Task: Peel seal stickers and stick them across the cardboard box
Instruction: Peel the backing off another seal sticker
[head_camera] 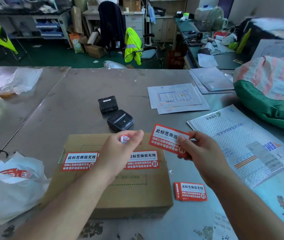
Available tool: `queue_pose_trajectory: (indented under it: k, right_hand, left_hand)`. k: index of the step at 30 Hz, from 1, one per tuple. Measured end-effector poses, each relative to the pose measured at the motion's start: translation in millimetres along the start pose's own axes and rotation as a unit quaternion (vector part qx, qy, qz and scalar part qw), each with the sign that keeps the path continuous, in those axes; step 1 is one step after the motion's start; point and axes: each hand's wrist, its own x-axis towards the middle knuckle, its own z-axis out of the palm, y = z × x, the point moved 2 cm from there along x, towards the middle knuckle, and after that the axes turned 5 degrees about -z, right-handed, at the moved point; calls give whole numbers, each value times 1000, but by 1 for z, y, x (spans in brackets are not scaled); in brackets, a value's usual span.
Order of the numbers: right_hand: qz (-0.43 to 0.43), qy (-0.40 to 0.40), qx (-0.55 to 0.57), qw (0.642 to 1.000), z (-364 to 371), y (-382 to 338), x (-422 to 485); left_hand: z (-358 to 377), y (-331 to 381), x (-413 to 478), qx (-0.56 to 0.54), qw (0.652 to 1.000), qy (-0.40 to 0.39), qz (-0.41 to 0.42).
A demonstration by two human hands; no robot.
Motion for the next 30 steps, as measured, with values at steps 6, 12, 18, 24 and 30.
queue_pose_trajectory:
  k: [6,12,18,24,30]
  right_hand:
    - [-6,-66,-4,998,48,-30,-11]
    - [-3,-100,-8,995,99,-52,-22]
    - [-41,-121,-81,988,146,-69,-31]
    - [-59,-108,-167,978,181,-80,-39]
    - [-49,-70,-225,971,214,-74,-39]
  left_hand:
    - [-40,7,-3,-39,999,-33,15]
    - [-96,-9,-10,3,1000,16,10]
    - [-145,-24,-14,10,1000,26,2]
    - [-176,-36,-17,24,999,-10,-24]
    - [-198,-39,-22,42,999,-18,6]
